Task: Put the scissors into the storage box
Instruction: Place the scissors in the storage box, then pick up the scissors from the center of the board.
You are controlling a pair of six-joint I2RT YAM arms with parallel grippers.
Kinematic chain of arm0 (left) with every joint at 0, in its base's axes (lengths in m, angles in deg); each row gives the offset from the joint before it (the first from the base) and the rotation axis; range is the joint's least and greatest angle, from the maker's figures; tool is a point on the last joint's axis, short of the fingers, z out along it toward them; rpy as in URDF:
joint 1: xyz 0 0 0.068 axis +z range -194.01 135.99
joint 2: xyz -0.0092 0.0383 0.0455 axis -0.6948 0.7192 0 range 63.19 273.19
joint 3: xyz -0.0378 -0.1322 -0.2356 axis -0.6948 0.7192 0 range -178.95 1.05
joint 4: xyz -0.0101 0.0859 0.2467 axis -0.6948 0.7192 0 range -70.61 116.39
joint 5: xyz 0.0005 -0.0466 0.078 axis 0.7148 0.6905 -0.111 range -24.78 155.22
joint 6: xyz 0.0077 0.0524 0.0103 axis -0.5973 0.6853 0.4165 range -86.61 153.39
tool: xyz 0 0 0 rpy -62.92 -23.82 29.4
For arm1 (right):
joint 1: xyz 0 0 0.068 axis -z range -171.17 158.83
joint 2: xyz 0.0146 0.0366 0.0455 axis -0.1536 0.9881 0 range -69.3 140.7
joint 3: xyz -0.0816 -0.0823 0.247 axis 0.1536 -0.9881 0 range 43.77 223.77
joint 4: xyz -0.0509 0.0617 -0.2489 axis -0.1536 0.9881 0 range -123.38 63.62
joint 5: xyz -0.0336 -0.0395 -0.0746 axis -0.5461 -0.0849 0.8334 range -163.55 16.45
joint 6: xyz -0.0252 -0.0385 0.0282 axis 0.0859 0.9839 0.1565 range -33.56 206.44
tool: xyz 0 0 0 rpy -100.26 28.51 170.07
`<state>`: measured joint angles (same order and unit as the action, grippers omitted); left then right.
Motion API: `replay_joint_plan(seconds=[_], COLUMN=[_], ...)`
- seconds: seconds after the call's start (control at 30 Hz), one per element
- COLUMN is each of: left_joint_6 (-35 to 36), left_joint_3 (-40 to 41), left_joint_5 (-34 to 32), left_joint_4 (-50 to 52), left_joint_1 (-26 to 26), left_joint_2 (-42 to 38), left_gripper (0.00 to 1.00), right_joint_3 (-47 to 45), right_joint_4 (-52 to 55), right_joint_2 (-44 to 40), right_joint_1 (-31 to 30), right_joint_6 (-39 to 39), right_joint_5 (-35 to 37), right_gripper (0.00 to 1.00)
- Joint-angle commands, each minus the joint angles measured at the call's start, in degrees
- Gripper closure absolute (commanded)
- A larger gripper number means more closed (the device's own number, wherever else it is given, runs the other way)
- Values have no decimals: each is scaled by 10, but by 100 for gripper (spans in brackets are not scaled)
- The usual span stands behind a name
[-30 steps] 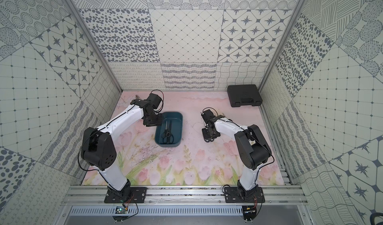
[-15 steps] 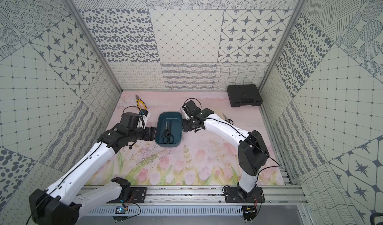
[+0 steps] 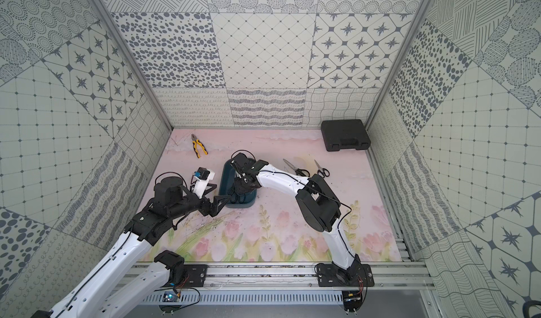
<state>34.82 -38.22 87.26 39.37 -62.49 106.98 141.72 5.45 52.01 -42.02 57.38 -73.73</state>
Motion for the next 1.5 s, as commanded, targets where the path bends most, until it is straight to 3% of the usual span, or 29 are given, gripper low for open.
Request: replay_joint_plan(seconds=[0.0,0.03,0.07,0.17,0.23,0.43,0.6,0.73,0.87,0.97,1.03,1.2,1.3,1.47], left_joint_6=[41,41,43,42,42,29,13,0,-47,-74,-56,-42,-62,-71], left_joint_3=[-18,-18,-17,-15,-12,-14,-28,-39,-43,-47,-68,-141,-173,-234], left_joint_5=[89,100,110,111,101,87,101,124,153,128,89,52,70,76], left_joint_4=[-26,-25,-28,-32,-34,-34,-29,-38,-80,-131,-142,-193,-250,-257], left_joint_1=[0,0,-1,0,0,-1,0,0,-2,-39,-93,-206,-235,-271], left_joint_2=[22,25,26,24,17,17,40,61,88,129,171,283,350,438], left_gripper=[1,1,1,1,1,1,1,1,1,1,1,1,1,2], right_joint_3=[25,21,17,10,-1,-68,-194,-279,-307,-313,-308,-256,-220,-192], right_joint_4=[-23,-29,-35,-44,-51,-102,-161,-194,-177,-175,-168,-101,-64,-57], right_joint_2=[16,18,18,14,-1,-106,-254,-329,-341,-339,-328,-275,-228,-168], right_joint_1=[1,1,0,-3,-2,2,24,96,179,246,280,317,326,332], right_joint_6=[-6,-7,-7,-2,8,88,152,152,140,130,133,179,190,224], right_joint_5=[16,12,10,12,19,21,93,54,34,-22,-46,-38,-35,-43], right_gripper=[100,100,94,64,51,39,30,30,28,27,27,28,31,38])
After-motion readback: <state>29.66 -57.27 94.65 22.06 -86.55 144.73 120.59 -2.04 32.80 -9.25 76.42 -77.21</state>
